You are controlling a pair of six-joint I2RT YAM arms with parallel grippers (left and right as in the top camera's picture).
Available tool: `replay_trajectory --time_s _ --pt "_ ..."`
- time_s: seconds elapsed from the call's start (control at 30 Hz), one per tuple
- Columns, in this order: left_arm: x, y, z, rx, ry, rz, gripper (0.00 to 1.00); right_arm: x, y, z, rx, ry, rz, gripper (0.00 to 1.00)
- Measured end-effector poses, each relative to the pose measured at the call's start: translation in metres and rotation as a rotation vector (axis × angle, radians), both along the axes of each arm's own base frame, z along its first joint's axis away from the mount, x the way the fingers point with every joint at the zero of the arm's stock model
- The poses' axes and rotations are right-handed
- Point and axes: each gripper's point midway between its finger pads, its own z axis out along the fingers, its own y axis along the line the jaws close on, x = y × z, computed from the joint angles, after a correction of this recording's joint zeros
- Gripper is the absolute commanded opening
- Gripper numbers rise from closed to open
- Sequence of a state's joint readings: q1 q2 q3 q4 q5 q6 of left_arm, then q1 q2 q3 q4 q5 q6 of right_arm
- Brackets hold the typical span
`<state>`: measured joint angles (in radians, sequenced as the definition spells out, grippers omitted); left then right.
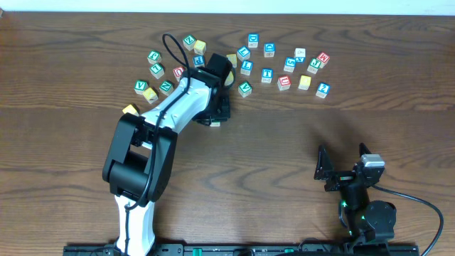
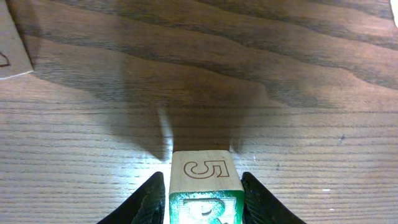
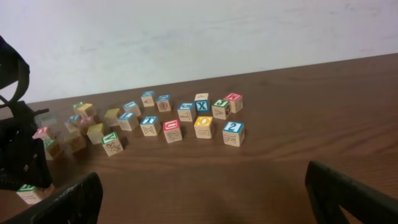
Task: Spell out ROBOT
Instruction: 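Carry the green R block toward the table center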
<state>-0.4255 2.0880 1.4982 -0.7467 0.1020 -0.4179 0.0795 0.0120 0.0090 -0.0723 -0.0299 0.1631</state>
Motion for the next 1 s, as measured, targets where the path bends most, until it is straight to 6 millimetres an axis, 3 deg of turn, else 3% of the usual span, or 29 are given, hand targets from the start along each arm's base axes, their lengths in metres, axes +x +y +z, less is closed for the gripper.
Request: replay_trajectory --time_s 1.0 --pt "0.0033 -0.0016 0.0006 -0.001 -0.018 -0.041 0.38 0.0 0.0001 0.0 0.0 0.0 0.0 0.99"
